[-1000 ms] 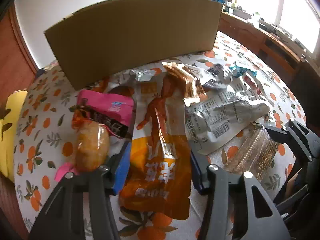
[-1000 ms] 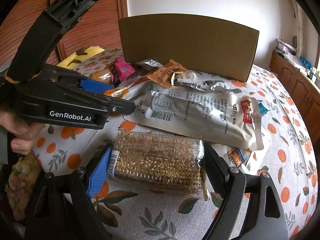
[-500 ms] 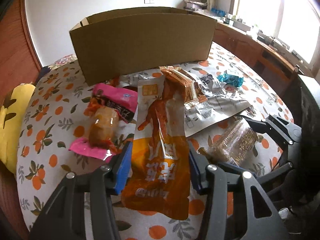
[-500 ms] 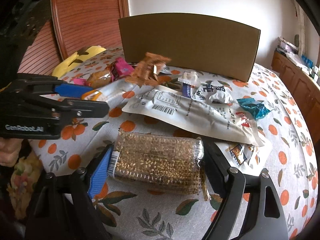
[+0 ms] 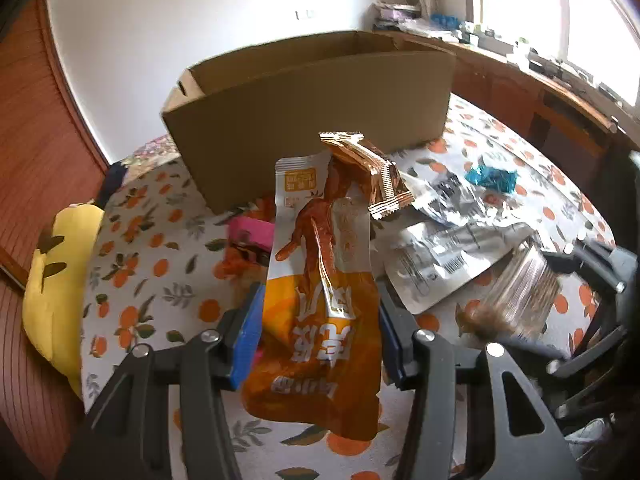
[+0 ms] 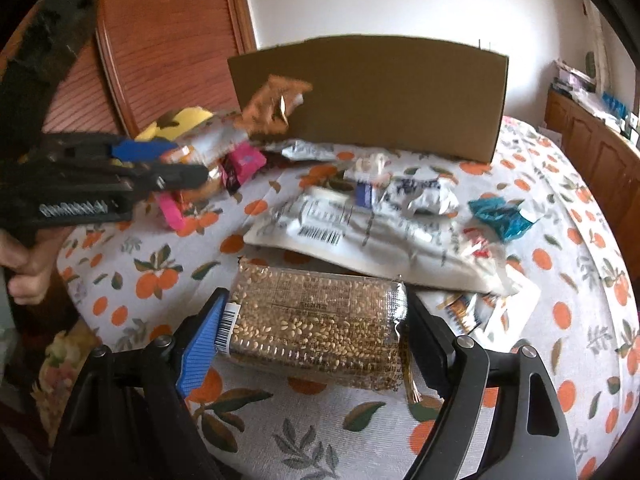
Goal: Organize snacks
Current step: 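Close the left tool on the orange pouch while the right tool grasps the grain bar pack, then carry both packets over the cardboard box and open both tools to drop them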
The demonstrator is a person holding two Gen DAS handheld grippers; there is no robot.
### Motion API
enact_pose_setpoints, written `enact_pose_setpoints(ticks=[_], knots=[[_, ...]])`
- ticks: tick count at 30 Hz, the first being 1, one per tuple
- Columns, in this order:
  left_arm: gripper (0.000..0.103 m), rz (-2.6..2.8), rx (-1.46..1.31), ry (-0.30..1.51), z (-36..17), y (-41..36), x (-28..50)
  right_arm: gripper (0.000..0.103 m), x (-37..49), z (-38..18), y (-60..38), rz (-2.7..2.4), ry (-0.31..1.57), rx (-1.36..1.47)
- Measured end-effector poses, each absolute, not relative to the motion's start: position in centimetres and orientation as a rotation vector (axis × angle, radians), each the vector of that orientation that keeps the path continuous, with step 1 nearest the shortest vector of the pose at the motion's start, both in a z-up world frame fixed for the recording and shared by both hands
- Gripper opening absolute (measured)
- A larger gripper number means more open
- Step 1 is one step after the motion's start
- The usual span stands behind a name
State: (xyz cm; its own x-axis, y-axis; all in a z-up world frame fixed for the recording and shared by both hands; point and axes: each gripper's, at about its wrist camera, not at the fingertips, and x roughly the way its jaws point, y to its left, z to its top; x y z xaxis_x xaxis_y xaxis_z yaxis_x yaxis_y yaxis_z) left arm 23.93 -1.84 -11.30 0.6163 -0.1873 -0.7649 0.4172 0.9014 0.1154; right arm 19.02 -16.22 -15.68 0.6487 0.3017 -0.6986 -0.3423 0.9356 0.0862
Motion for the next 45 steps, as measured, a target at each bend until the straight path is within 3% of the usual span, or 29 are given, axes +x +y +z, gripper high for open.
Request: enact_pose_setpoints(ticks=[9,27,45], knots=[[0.052,-0.226,0.505,0.774,-10.3,-2.1,24.5,0.085,18.9,-13.7,-17.9,0.347,0.737,-0.010],[0.052,-0.279,0.341,0.708,-5.8,-1.5,24.8,0.085,19.6,-11.8,-18.3,0.348,0.698,-0.035],[0.052,-0.348,0.220,0.571,0.4,-2.6,29.0,0.085,26.0,-4.9,-18.6,0.345,0.589,-0.097]])
